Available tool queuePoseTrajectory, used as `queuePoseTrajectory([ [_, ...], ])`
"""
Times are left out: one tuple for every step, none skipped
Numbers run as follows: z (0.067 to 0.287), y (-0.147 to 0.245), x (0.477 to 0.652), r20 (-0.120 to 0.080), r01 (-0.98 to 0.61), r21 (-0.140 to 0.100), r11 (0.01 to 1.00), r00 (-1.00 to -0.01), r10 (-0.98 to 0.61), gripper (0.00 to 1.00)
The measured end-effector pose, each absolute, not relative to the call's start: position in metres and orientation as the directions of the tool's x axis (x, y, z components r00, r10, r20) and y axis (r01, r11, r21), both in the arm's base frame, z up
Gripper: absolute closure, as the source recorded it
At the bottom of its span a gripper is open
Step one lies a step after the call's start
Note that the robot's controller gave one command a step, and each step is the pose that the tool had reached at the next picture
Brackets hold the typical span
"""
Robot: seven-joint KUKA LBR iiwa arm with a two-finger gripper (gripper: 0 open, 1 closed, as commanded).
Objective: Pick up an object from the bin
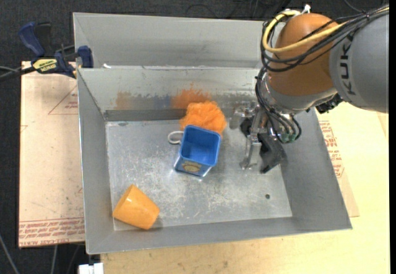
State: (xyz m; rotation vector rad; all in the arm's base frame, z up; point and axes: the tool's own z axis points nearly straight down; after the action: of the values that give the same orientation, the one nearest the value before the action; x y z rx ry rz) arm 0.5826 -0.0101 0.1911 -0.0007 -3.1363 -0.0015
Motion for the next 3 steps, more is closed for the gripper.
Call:
queuePoseTrajectory([
  [0.196,-0.01,0.583,-0.001,0.0,0.001,1.0,-1.0,0.0,0.0],
  [0.171,0.024,0.572,-0.006,-0.031,-0.001,1.0,-1.0,-0.031,0.0],
  [0.113,0.059,0.58,-0.006,-0.081,0.003,0.997,-0.997,-0.081,0.0],
])
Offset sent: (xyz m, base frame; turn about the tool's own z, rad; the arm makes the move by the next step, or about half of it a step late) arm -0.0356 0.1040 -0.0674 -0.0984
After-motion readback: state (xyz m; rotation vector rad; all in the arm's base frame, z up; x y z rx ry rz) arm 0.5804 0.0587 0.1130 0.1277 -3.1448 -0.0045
